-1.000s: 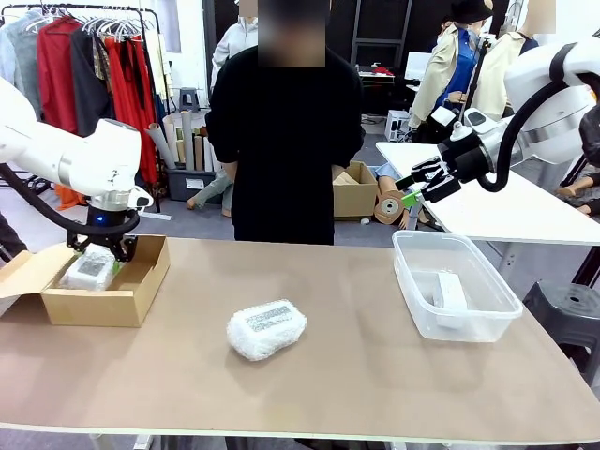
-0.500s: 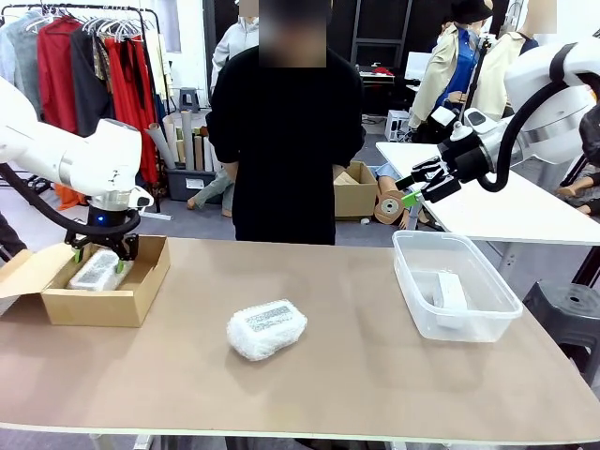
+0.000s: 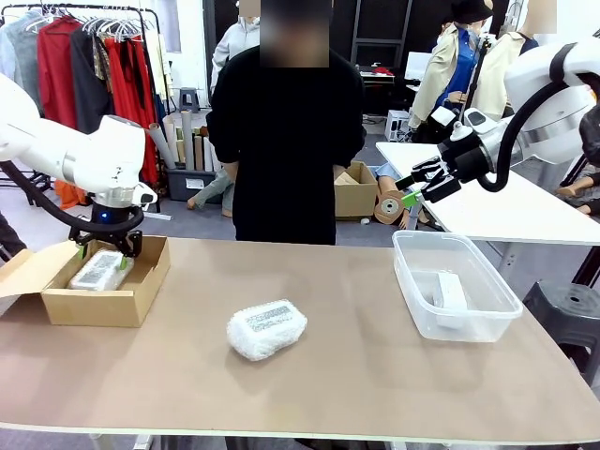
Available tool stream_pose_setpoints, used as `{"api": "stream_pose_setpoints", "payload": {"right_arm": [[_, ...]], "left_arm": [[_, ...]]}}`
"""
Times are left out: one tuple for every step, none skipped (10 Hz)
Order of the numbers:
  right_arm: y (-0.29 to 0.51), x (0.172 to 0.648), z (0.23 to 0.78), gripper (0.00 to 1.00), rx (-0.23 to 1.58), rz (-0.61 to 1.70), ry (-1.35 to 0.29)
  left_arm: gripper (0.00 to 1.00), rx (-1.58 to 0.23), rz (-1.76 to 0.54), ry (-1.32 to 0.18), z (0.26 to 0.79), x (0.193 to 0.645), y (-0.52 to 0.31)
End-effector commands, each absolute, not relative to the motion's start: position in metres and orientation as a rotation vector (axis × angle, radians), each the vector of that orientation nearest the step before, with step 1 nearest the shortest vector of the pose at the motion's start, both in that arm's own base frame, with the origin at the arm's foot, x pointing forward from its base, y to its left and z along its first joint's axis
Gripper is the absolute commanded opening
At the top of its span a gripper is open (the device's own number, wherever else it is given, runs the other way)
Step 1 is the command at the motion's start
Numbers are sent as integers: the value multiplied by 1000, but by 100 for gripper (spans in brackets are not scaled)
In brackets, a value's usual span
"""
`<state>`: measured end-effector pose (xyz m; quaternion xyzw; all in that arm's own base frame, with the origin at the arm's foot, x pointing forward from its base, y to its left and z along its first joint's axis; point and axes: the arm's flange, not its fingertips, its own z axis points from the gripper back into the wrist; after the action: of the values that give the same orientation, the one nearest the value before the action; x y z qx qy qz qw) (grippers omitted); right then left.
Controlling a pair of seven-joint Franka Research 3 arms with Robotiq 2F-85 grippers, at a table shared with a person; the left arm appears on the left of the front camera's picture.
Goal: Separate and place wrapped and unwrapped clocks.
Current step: If the picked Digital clock is wrapped, place it in the Package Box ; if not, place it in the Organizing box.
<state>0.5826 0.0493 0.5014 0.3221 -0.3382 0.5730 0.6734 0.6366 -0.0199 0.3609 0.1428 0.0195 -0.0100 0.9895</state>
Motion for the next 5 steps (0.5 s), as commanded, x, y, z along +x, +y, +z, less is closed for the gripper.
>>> {"api": "stream_pose_setpoints", "payload": {"right_arm": [[50, 583, 503, 100, 716, 1298, -761], [50, 583, 503, 100, 716, 1298, -761], [50, 583, 503, 100, 716, 1298, -761], [50, 583, 503, 100, 716, 1298, -761], [50, 583, 503, 100, 716, 1298, -761]], "left_arm": [[100, 294, -27, 29, 369, 632, -19], [100, 295, -30, 28, 372, 631, -19], [100, 300, -39, 24, 372, 630, -20], [100, 286, -20, 27, 369, 636, -21], [100, 286, -20, 27, 369, 636, -21]]}}
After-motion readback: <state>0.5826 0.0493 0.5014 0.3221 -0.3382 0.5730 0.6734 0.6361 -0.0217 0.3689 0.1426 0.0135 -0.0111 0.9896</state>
